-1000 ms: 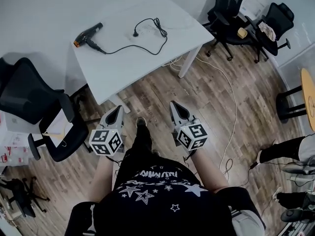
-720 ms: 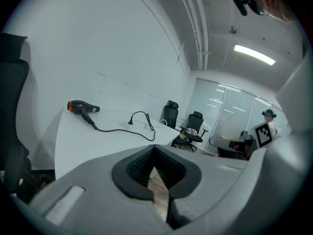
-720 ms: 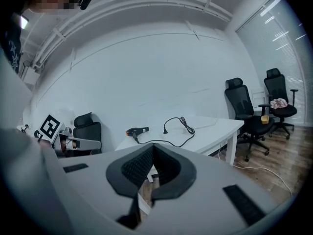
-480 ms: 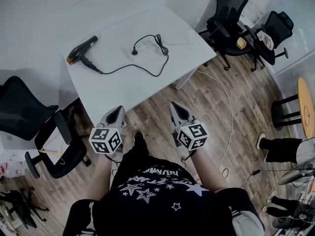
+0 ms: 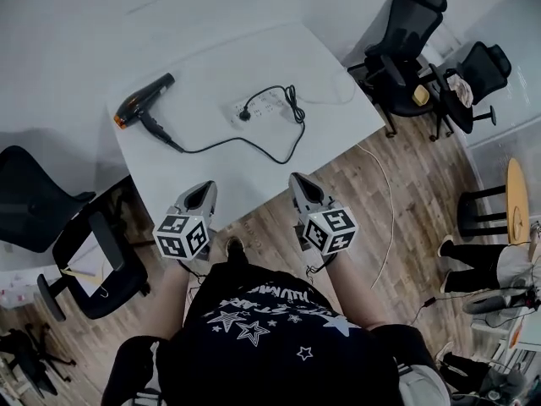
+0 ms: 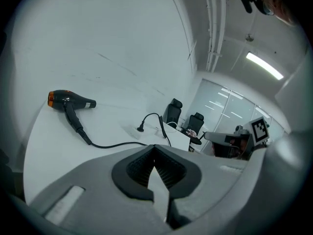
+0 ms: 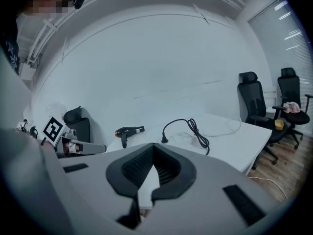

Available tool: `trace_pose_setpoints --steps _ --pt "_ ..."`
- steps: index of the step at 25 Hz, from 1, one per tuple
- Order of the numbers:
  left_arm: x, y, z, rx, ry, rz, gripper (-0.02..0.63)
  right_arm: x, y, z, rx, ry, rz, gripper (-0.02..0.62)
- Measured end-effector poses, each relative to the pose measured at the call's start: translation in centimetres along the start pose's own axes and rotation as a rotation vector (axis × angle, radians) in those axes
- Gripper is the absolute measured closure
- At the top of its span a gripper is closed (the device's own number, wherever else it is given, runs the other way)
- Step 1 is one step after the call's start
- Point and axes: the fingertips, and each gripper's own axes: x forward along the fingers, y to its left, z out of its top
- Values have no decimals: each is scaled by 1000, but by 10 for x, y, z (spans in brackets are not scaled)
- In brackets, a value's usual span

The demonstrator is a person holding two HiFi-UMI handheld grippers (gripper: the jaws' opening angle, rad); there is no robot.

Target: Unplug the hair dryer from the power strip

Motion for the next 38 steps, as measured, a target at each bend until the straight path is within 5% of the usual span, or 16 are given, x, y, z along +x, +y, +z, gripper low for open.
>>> trace_pose_setpoints --steps 14,26,36,38 --pt "49 42 31 -12 16 -19 598 84 -19 12 -59 114 34 586" --pt "83 64 35 -16 10 138 598 179 -49 9 -153 245 209 586" --pt "139 58 41 33 56 149 598 236 -48 0 -262 340 396 583" --pt "146 61 43 38 66 168 598 245 -44 -1 -293 354 446 498"
